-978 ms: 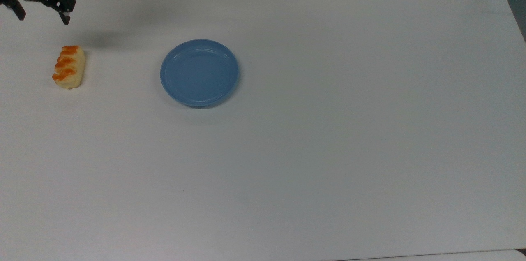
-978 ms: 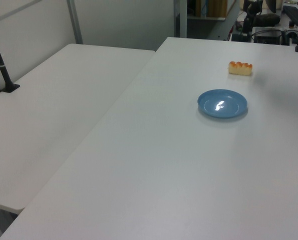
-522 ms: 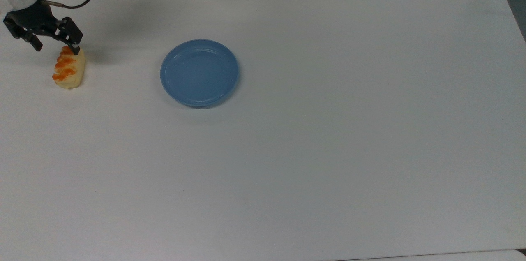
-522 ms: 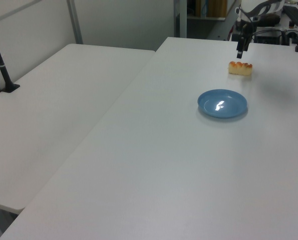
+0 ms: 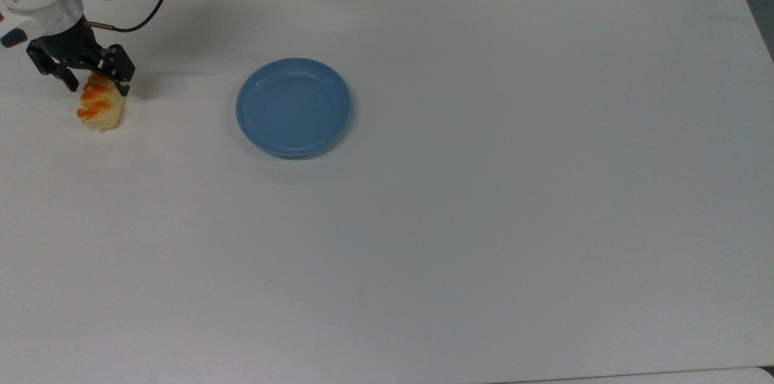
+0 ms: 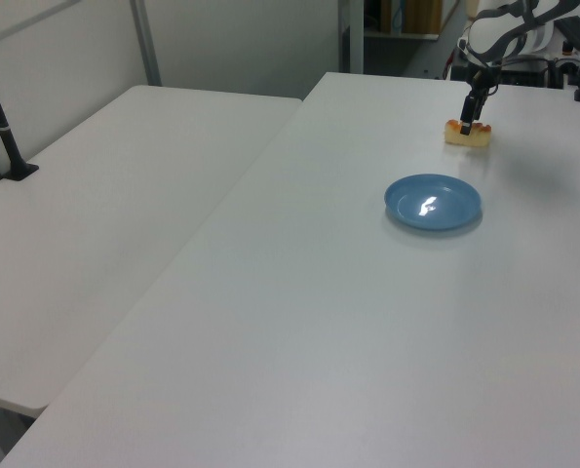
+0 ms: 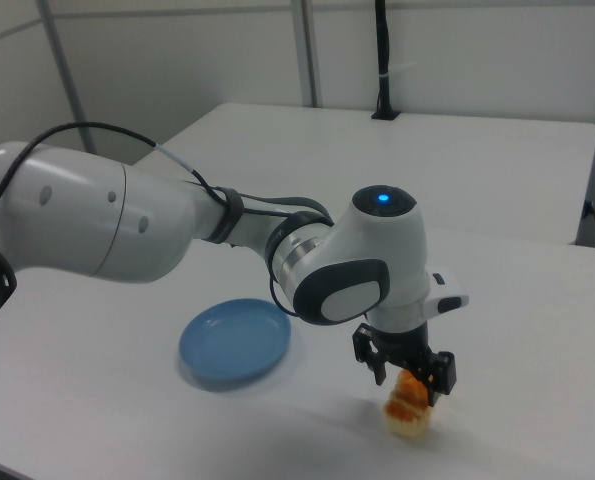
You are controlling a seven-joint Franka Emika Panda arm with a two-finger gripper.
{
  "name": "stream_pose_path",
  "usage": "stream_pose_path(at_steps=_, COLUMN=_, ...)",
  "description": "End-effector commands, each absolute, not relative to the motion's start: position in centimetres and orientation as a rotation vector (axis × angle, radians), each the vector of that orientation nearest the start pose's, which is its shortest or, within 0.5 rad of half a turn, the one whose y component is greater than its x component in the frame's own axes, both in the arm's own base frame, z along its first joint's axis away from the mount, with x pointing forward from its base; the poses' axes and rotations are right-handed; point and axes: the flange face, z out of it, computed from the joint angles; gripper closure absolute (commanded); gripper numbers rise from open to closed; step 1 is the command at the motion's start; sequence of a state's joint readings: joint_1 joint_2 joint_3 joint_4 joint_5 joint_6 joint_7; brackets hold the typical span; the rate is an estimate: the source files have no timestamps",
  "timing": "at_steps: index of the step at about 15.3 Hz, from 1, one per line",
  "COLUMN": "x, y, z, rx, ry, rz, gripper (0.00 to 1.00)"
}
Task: Put the bread onto the plate
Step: 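Lower the gripper around the bread roll and close on it, then lift the bread roll and carry it over the blue plate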
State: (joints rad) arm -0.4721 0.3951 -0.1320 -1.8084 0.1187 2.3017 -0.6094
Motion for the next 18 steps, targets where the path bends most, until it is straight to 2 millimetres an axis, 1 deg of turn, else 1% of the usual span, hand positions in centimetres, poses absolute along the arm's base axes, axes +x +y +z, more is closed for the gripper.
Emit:
stream_pose_path(at_steps=1, x=54.1, y=-36.3, z=33.3, rx=-3.162, ry=0.051, rz=-0.188, gripper=0.45)
stream_pose_path(at_steps=2, x=54.1, y=-36.3, z=33.3, rx=-3.162, ry=0.048, rz=-0.188, gripper=0.5)
stream_pose_path(at_steps=3, x=54.1, y=-36.3, z=33.3, rx=-3.162, ry=0.051, rz=-0.188, gripper=0.61)
stream_pose_path(at_steps=4, x=54.0, y=-36.4, z=33.3, rx=-3.162, ry=0.053, rz=-0.188, gripper=0.63)
stream_pose_path(at_steps=5, x=54.0, y=-36.3, z=33.7, rx=-3.16, ry=0.052, rz=-0.185, gripper=0.63)
stream_pose_path(at_steps=6, x=54.0, y=-36.2, z=34.5, rx=-3.157, ry=0.067, rz=-0.194, gripper=0.63)
stream_pose_path(at_steps=7, x=54.1, y=-35.5, z=35.9, rx=-3.151, ry=0.059, rz=-0.205, gripper=0.63)
stream_pose_path(at_steps=8, x=54.2, y=-34.3, z=37.9, rx=-3.133, ry=0.051, rz=-0.206, gripper=0.63)
stream_pose_path(at_steps=9, x=54.6, y=-32.5, z=39.7, rx=-3.107, ry=0.059, rz=-0.185, gripper=0.63)
stream_pose_path(at_steps=11, x=55.9, y=-27.1, z=43.0, rx=-3.069, ry=0.065, rz=-0.163, gripper=0.63)
stream_pose_path(at_steps=12, x=56.6, y=-24.7, z=44.2, rx=-3.058, ry=0.09, rz=-0.165, gripper=0.63)
stream_pose_path(at_steps=13, x=57.3, y=-21.7, z=44.9, rx=-3.043, ry=0.106, rz=-0.15, gripper=0.63)
stream_pose_path(at_steps=15, x=58.4, y=-16.8, z=45.8, rx=-3.034, ry=0.155, rz=-0.129, gripper=0.63)
stream_pose_path(at_steps=17, x=58.8, y=-12.6, z=45.4, rx=-3.031, ry=0.155, rz=-0.098, gripper=0.63)
stream_pose_path(at_steps=18, x=59.0, y=-11.1, z=45.1, rx=-3.03, ry=0.154, rz=-0.082, gripper=0.63)
